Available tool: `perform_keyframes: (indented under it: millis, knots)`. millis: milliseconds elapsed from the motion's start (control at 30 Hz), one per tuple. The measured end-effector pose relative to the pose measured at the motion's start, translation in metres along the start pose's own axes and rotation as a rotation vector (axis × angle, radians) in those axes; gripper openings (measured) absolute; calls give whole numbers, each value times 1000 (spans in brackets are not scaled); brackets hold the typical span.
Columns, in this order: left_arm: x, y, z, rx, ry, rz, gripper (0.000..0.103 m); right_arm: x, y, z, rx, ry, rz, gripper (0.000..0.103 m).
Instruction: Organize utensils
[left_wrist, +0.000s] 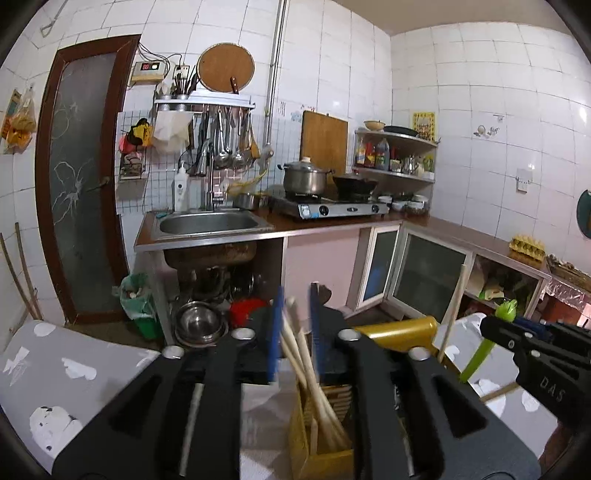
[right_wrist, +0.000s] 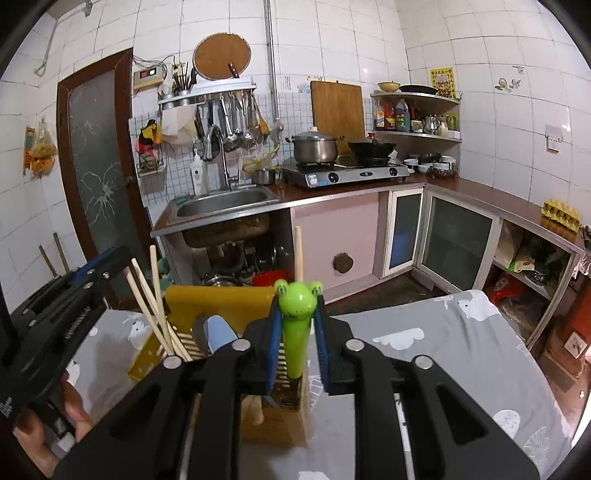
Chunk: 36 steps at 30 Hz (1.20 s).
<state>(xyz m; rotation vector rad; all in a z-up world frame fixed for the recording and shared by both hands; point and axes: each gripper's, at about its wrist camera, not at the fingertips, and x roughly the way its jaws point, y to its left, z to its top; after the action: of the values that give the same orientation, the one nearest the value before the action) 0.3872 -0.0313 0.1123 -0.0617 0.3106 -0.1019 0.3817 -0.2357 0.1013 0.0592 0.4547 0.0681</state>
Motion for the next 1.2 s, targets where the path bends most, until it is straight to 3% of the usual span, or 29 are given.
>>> perform_keyframes:
  millis: [33,100,233,300,367,533,767,1033,1200]
  knots:
    - [-8,3,2,-2,0,5,32,-7,-2,2,-5,-7,-9,58]
    - [-23,5,4,-4,-5,7,52,-26,-4,8,-11,-46,-27,64]
    - [-64,12,11,-3,-20,12,73,-63,-13,17,-10,-62,-41,74]
    - [-86,15,10,-4,-24,7,90,-82,-17,14,-6,-67,-50,85]
    - [-110,16,7,-2,-41,19,99,-101,-19,6,-13,-75,-58,91]
    - [-164,19,-15,-5,-58,37,98,-149,-15,-30,-13,-98,-68,99]
    - [-214,23,-70,-25,31,73,98,-192,3,-102,-6,-92,-44,99]
    - [-268,1,-142,48,10,112,98,-228,18,-173,-25,-120,-27,99]
    - [-281,-6,-171,88,-22,145,98,-239,28,-199,-80,-166,-48,99]
